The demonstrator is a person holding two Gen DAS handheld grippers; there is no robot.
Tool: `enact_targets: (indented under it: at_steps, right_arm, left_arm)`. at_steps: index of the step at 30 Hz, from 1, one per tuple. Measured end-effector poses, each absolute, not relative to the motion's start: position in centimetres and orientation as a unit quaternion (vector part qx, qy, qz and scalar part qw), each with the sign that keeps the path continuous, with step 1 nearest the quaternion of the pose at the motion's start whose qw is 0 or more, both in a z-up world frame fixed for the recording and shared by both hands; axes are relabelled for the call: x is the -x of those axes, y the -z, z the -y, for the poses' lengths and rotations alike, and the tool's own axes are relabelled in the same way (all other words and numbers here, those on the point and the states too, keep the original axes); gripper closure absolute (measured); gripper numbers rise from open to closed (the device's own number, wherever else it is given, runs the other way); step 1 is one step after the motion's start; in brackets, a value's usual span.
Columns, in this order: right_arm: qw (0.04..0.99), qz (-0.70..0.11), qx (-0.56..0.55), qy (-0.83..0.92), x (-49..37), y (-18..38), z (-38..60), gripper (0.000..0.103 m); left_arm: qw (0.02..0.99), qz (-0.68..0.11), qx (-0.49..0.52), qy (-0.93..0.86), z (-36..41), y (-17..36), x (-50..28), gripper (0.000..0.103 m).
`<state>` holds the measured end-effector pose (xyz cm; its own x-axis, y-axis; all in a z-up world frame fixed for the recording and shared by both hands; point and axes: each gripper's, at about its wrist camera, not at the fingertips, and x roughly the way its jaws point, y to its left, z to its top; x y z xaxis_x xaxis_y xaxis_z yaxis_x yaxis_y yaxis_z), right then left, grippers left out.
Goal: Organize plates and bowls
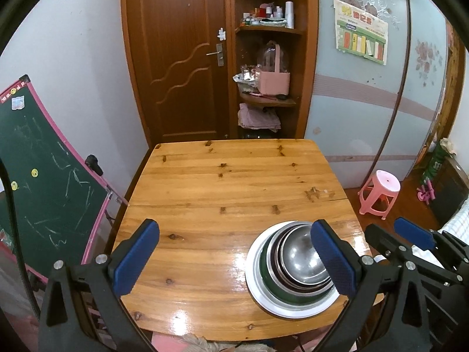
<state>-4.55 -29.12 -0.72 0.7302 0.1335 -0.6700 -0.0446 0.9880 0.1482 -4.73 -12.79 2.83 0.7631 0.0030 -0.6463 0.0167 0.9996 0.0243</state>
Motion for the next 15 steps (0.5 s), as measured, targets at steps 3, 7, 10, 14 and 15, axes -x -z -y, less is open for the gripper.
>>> enact_targets:
  at_steps: [3,7,10,14,15]
  right_arm:
    - [0.929,-0.362,-0.059,-0.046,4.60,0.70,29.16,0.053]
    - [0.931,-0.358,-0.055,-0.043,4.77,0.60,29.25,0.053]
    - [0.932,-0.357,-0.051,-0.042,4.90,0.55,29.18,0.053]
    - [0.932,-0.356,-0.050,-0.041,4.93,0.48,29.06,0.053]
    - [0.932,-0.356,-0.048,-0.041,4.92,0.47,28.97,0.053]
  left_arm:
    - [0.937,-0.349,-0.013,-0.004,13.02,-2.58,4.67,0.001]
    - [0.937,-0.350,-0.012,-0.006,13.00,-2.49,4.69,0.001]
    - [0.937,-0.350,-0.010,-0.008,12.94,-2.48,4.69,0.001]
    - [0.935,-0.353,-0.012,-0.013,12.86,-2.40,4.54,0.001]
    - [0.935,-0.354,-0.012,-0.014,12.87,-2.36,4.55,0.001]
